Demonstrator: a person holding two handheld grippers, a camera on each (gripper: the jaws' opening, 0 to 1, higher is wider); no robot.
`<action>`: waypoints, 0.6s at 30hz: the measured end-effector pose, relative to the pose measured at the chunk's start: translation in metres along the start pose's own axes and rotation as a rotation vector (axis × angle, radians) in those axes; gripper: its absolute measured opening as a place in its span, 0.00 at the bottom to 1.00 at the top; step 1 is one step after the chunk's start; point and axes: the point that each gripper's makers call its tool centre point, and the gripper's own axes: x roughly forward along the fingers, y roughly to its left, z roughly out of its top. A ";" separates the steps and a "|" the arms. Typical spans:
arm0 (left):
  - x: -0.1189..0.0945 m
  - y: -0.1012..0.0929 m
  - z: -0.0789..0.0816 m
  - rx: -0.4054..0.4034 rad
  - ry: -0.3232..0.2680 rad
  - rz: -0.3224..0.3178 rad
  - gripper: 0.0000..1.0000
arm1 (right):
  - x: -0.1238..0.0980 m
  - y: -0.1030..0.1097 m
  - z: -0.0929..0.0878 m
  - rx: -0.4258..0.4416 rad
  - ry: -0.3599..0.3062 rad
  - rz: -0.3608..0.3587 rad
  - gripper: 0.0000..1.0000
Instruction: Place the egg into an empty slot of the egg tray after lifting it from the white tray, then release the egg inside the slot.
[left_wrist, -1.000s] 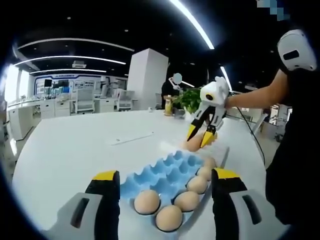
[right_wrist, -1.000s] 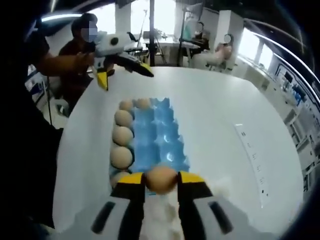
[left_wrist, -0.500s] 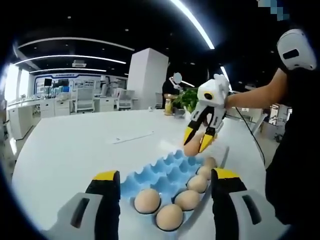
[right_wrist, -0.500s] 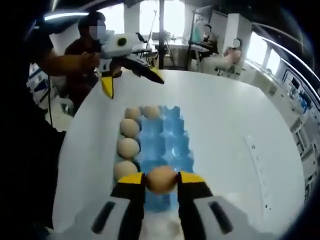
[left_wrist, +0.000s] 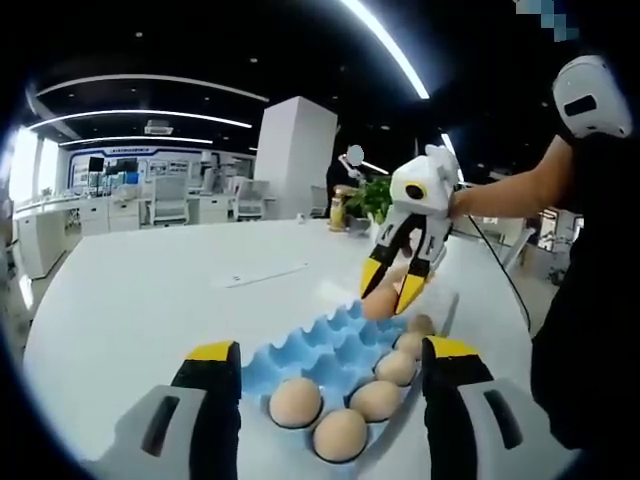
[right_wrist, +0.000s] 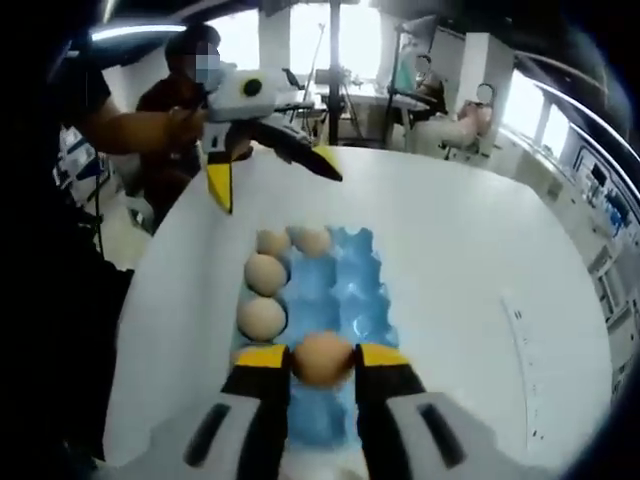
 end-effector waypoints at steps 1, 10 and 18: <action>0.000 0.000 0.000 -0.001 0.001 0.000 0.75 | 0.001 0.000 0.001 -0.001 -0.001 0.001 0.25; 0.001 -0.001 0.000 -0.001 -0.001 -0.002 0.74 | 0.012 0.003 0.012 -0.014 -0.018 0.020 0.25; -0.001 0.001 -0.003 -0.004 0.004 0.005 0.74 | 0.023 0.008 0.020 -0.028 -0.027 0.037 0.25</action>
